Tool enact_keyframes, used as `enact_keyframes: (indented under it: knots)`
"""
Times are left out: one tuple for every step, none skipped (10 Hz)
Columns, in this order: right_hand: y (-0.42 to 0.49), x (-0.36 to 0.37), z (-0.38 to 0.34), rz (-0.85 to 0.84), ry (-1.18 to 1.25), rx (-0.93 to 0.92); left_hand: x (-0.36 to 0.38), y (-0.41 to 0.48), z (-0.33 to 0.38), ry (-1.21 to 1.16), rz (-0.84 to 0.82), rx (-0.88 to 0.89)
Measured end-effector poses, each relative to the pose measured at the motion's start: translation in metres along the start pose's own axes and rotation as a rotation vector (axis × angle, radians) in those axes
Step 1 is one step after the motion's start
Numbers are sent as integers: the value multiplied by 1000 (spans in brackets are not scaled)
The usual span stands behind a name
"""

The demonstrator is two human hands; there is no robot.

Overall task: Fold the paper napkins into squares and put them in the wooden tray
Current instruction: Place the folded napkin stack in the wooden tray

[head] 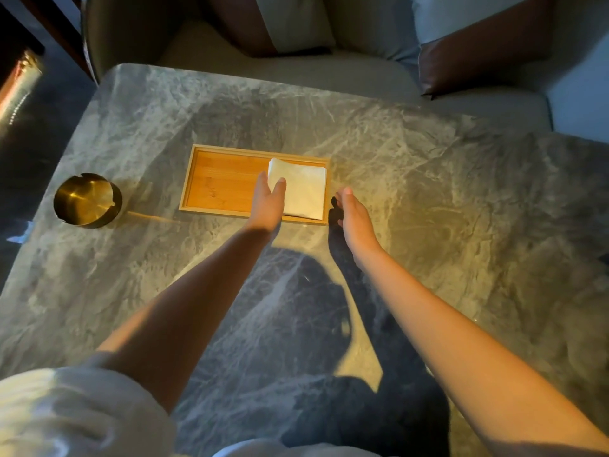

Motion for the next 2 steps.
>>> enact_keyframes:
  knots:
    - [-7,-8,-3,-12,-135,-88,-2,-2,-3,171,44,52]
    - [-17,-16,-7,-10,-375,-226,-2,-15,4,445,76,237]
Point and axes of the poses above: each hand's wrist, its own y-axis towards the middle knuckle, its own x-axis out of the palm, z = x × y, the point moved 1 cm from there along y, towards the middle knuckle, and after that the axes turned 5 degrees about z, right-handed, at the moved point
